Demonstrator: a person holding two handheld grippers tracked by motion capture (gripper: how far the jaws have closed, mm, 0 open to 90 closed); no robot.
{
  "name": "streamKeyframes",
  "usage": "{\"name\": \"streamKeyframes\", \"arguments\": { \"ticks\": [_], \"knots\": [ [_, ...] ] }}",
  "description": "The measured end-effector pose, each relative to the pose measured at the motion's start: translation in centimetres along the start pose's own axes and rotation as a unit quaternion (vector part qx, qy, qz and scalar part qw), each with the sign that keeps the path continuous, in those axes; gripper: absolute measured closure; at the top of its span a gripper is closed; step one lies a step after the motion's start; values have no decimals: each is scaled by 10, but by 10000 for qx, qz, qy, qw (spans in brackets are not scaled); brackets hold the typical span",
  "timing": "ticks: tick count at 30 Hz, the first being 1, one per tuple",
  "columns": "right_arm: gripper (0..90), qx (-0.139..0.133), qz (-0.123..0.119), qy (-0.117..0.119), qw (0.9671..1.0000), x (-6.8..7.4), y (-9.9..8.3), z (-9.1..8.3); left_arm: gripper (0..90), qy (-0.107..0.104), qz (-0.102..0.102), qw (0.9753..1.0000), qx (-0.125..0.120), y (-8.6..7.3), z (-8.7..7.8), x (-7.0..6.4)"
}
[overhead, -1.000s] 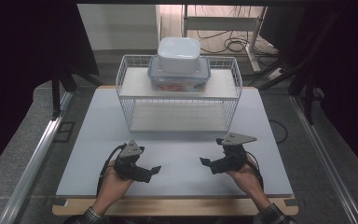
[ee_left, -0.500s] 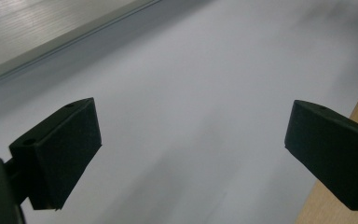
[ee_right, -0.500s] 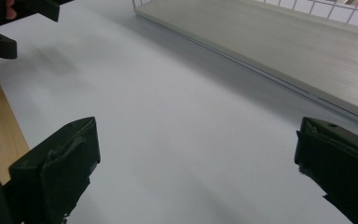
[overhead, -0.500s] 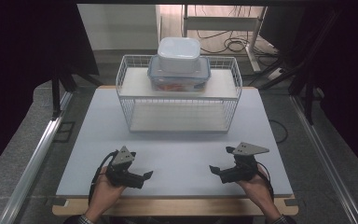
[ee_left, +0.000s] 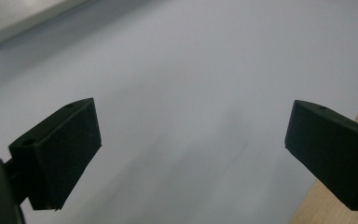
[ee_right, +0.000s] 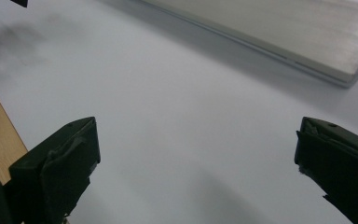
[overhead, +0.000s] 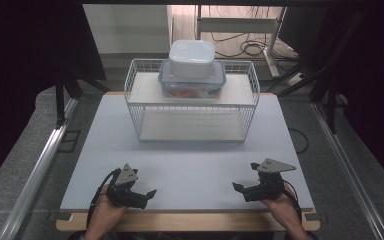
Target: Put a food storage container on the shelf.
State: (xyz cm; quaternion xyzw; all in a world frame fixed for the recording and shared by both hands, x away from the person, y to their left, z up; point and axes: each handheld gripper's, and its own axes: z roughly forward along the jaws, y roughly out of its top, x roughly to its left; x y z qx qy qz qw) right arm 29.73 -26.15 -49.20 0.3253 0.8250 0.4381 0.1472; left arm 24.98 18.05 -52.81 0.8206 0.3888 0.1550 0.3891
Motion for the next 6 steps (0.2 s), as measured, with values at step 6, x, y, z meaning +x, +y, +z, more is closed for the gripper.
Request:
{"name": "streamKeyframes", "arguments": {
  "ticks": [6],
  "knots": [
    [4,192,54,-40,9998,-2,-5,5,21,-97,-210,9996,-184,-1,0,7]
  ]
}}
